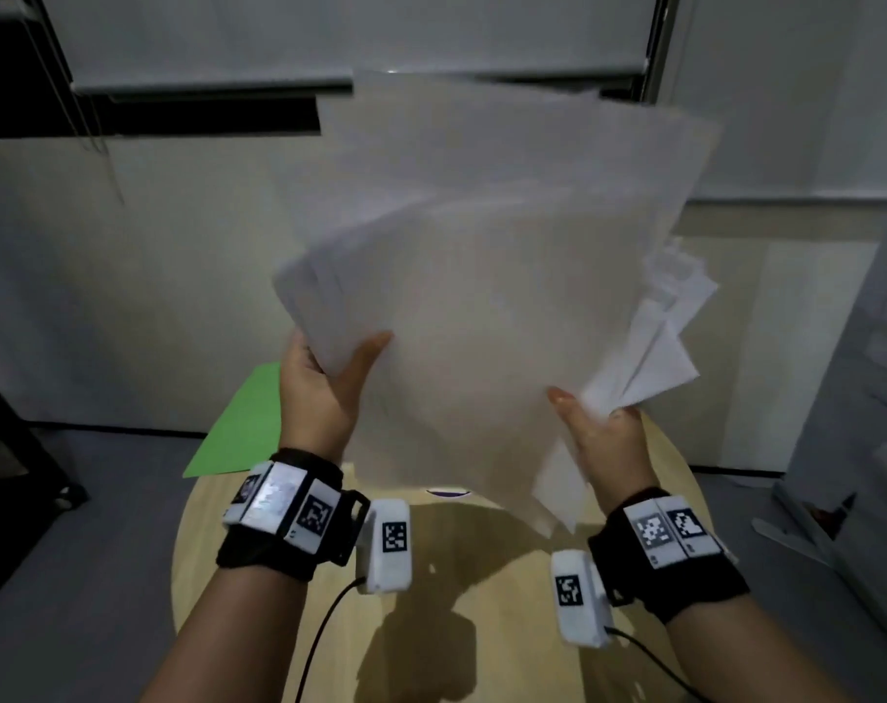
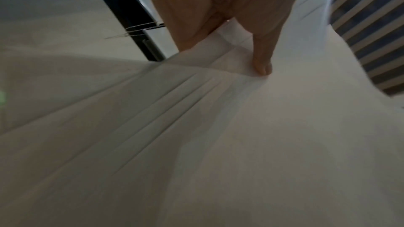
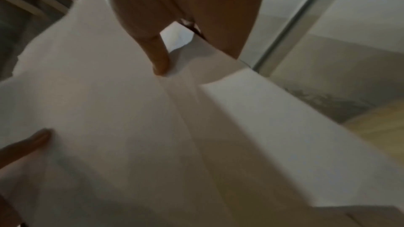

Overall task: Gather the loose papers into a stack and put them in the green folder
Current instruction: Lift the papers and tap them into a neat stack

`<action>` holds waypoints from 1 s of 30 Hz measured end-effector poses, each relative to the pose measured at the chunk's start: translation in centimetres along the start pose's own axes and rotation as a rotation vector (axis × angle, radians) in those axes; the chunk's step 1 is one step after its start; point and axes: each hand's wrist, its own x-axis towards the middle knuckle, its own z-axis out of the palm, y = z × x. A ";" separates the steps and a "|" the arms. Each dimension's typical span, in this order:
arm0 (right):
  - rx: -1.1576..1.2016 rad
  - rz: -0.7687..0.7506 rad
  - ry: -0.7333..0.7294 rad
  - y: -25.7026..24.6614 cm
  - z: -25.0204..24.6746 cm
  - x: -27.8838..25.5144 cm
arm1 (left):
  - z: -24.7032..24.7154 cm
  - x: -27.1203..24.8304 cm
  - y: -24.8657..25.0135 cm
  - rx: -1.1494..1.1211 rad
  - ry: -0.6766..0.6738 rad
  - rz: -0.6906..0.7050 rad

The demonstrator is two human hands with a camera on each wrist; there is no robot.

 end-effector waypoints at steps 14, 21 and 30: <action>0.039 0.031 -0.063 3.5 0.3 -2.4 | -2.9 -2.7 -6.9 0.167 -0.218 -0.347; 0.157 -0.166 0.034 -2.5 0.3 -0.9 | 0.2 -0.6 0.6 0.024 -0.113 -0.013; 0.037 0.122 -0.121 2.8 1.0 -0.9 | -1.2 -2.2 -8.3 0.150 -0.242 -0.421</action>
